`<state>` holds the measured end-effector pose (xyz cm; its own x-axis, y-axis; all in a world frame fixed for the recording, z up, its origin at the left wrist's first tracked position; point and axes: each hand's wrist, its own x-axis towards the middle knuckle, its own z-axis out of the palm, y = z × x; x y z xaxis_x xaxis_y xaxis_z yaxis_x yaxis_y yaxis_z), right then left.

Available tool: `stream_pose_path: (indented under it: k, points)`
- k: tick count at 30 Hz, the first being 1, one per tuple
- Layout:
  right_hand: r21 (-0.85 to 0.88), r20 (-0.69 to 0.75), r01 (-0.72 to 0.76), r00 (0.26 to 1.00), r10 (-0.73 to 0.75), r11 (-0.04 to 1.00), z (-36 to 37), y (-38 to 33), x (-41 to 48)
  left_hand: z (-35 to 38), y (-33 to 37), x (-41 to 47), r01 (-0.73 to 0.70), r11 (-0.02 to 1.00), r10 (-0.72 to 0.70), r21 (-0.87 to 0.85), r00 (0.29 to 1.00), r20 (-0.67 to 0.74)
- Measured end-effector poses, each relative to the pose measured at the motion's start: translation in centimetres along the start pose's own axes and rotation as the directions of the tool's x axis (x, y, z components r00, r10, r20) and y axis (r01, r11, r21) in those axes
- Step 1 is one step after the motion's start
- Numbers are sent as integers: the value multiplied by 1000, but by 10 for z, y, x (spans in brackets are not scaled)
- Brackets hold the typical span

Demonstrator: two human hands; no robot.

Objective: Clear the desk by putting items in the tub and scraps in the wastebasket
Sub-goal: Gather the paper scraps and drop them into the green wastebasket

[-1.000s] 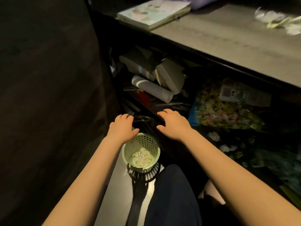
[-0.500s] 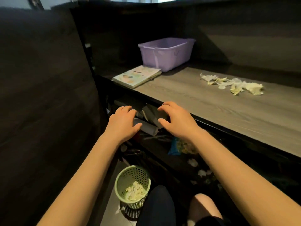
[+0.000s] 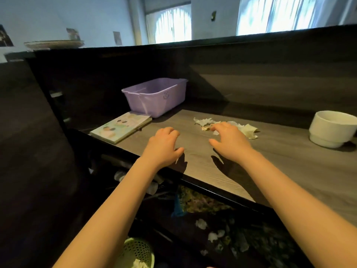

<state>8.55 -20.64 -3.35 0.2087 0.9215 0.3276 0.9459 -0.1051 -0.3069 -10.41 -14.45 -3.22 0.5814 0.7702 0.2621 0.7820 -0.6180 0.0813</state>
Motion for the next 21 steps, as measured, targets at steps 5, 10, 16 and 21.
stream_pose_path:
  k: [5,10,16,21]
  points:
    - [-103,-55,-188,982,183,977,1,54,18,19,30,44,-27,998,23,62,998,66]
    - [-96,-83,-314,948,307,945,0,97,43,39,46,84,-45,998,43,34,997,64]
    - [-9,49,-319,947,319,948,13,123,57,57,59,129,12,997,-14,73,1000,21]
    - [-25,72,-285,955,286,958,17,128,61,70,59,161,70,990,-61,-124,995,74]
